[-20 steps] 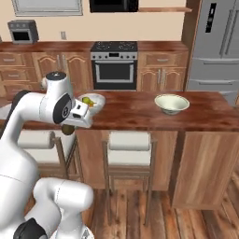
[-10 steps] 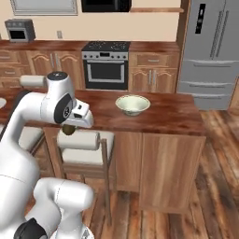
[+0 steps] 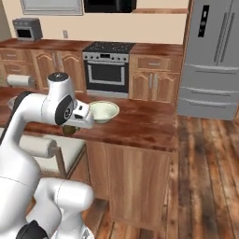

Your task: Take the fruits from the plate on the dining counter and place two fruits in each bowl.

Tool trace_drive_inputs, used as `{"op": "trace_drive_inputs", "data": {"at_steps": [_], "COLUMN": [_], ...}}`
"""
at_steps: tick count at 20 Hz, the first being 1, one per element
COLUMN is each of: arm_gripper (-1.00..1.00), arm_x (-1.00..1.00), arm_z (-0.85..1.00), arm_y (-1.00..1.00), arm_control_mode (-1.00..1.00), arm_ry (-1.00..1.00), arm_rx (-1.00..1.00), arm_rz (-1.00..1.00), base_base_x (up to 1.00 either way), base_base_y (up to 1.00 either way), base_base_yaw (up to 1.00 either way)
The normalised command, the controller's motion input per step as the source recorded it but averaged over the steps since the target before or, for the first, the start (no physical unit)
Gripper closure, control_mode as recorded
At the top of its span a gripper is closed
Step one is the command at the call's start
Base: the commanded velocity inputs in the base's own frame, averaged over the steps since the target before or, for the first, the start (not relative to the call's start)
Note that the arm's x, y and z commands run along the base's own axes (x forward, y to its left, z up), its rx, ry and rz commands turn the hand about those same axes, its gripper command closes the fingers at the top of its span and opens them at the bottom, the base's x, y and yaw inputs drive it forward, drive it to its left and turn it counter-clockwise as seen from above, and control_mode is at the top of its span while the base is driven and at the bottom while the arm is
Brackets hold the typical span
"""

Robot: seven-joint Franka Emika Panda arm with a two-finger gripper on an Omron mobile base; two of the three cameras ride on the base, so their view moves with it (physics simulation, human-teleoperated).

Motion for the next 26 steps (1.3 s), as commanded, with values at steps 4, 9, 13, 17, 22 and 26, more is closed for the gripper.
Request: {"op": "trace_drive_inputs", "data": {"at_steps": [4, 9, 13, 17, 22, 26], "arm_gripper": [1.0, 1.0, 1.0, 1.0, 1.0, 1.0], "arm_x": [0.0, 0.0, 0.0, 0.0, 0.0, 0.0], "arm_z": [0.0, 0.0, 0.0, 0.0, 0.0, 0.0], "arm_y": [0.0, 0.0, 0.0, 0.0, 0.0, 0.0], "arm_control_mode": [1.0, 1.0, 1.0, 1.0, 1.0, 1.0], "arm_ry": [0.0, 0.0, 0.0, 0.0, 0.0, 0.0], "arm_rx": [0.0, 0.0, 0.0, 0.0, 0.0, 0.0], "arm_rz": [0.0, 0.0, 0.0, 0.0, 0.0, 0.0], "base_base_x": [0.73, 0.67, 0.67, 0.61, 0.41, 0.41], "base_base_y": [-0.33, 0.0, -0.24, -0.26, -0.01, 0.01], "base_base_yaw": [0.11, 0.0, 0.1, 0.17, 0.06, 0.0]}}
